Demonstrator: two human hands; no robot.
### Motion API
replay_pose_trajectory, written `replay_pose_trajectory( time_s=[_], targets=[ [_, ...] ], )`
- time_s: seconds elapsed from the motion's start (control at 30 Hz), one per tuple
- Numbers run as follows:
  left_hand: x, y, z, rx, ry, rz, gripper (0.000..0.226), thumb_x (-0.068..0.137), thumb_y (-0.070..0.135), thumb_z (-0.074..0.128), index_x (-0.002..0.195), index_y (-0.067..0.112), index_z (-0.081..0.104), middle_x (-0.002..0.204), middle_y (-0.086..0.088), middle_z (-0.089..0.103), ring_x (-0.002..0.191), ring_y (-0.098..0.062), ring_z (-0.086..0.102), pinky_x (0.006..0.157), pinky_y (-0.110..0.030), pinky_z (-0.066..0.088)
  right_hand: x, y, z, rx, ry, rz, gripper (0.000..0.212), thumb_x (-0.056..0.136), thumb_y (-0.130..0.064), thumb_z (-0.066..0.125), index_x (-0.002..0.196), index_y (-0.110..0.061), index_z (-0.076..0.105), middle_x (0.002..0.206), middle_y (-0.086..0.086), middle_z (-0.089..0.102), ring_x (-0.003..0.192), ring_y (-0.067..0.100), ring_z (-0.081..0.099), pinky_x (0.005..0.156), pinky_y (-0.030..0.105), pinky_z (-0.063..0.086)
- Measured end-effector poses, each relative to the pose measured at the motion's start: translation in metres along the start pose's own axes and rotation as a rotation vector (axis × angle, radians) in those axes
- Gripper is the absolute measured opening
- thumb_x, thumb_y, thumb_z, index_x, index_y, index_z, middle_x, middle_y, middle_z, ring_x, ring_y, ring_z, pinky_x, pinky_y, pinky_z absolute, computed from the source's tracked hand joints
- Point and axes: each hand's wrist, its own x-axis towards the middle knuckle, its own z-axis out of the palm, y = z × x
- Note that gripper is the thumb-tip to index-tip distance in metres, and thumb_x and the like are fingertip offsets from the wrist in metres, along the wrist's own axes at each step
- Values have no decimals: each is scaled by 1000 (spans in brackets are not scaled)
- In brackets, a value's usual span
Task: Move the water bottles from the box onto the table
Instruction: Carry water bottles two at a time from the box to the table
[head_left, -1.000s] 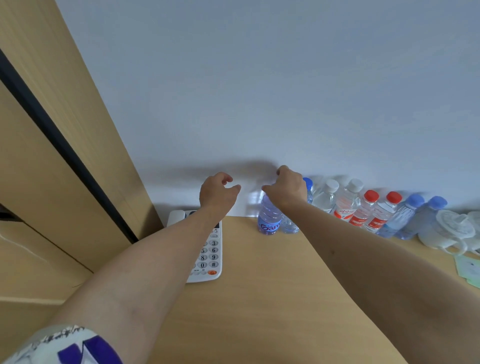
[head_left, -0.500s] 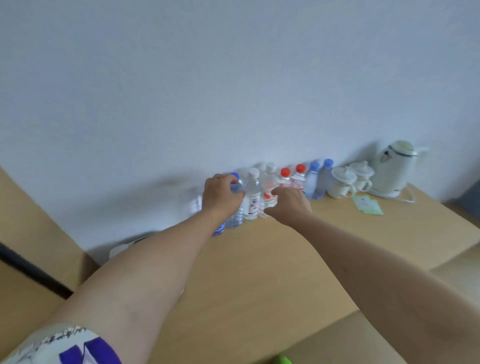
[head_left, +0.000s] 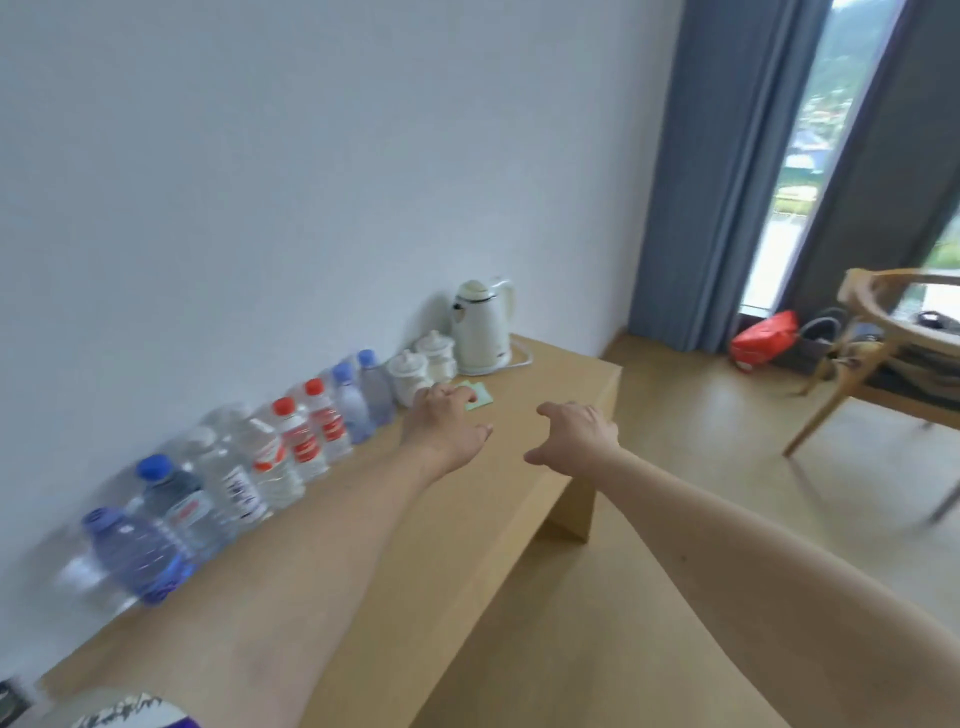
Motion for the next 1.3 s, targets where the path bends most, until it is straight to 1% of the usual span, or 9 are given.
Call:
replay_pose_trajectory(
  time_s=[0.1, 0.2, 0.3, 0.4, 0.53, 0.67, 0.77, 1.03, 1.3],
  targets=[
    [10, 87, 37, 44, -69, 76, 59, 90, 55, 65, 142, 29, 55, 149, -4, 48, 141, -27, 36, 112, -39, 36, -15, 87, -34, -6, 33, 112, 78, 80, -50, 78, 149, -31, 46, 140, 7, 55, 133, 33, 44, 101, 48, 40],
    [15, 182, 73, 62, -129, 202, 59, 90, 56, 62, 142, 29, 51, 149, -5, 45, 141, -28, 35, 108, -42, 38, -36, 173, -66, -11, 61, 225, 70, 79, -49, 78, 141, -27, 52, 137, 7, 57, 129, 33, 48, 97, 47, 43],
    [11, 277, 105, 48, -167, 357, 62, 91, 54, 61, 146, 27, 47, 151, -6, 45, 141, -28, 36, 110, -41, 38, -60, 253, -96, -5, 91, 351, 70, 80, -49, 78, 140, -28, 52, 136, 7, 58, 129, 32, 48, 93, 46, 41],
    [2, 360, 133, 41, -217, 483, 63, 92, 54, 62, 147, 28, 46, 150, -5, 46, 141, -27, 37, 111, -39, 37, -88, 322, -120, 14, 135, 487, 74, 80, -50, 80, 144, -31, 48, 140, 8, 56, 133, 33, 45, 100, 49, 41],
    [-13, 454, 173, 56, -308, 638, 64, 93, 51, 64, 150, 27, 46, 152, -6, 45, 143, -27, 35, 113, -41, 36, -126, 402, -137, 75, 162, 661, 80, 81, -50, 80, 150, -32, 43, 145, 7, 52, 137, 32, 42, 108, 49, 39],
    [-21, 538, 221, 69, -381, 786, 64, 92, 49, 65, 149, 28, 46, 152, -6, 45, 143, -27, 36, 112, -43, 37, -156, 477, -147, 116, 172, 823, 74, 83, -50, 78, 147, -32, 45, 146, 5, 51, 138, 30, 40, 107, 48, 36],
    [-21, 605, 261, 77, -419, 873, 64, 91, 50, 66, 148, 28, 47, 151, -4, 45, 142, -26, 36, 111, -44, 36, -171, 536, -159, 127, 175, 926, 79, 85, -50, 76, 152, -33, 39, 149, 3, 47, 140, 29, 37, 107, 47, 35],
    [13, 808, 361, 37, -509, 1093, 68, 90, 49, 66, 151, 28, 44, 153, -7, 44, 142, -29, 38, 112, -45, 38, -170, 708, -222, 138, 247, 1163, 79, 85, -51, 75, 153, -34, 38, 149, 4, 46, 141, 29, 36, 108, 46, 35],
    [36, 985, 421, 40, -569, 1242, 67, 93, 47, 67, 152, 27, 43, 153, -7, 44, 140, -29, 38, 110, -45, 39, -165, 847, -288, 194, 288, 1316, 75, 84, -49, 77, 149, -32, 43, 145, 5, 49, 139, 30, 38, 108, 47, 37]
  ],
)
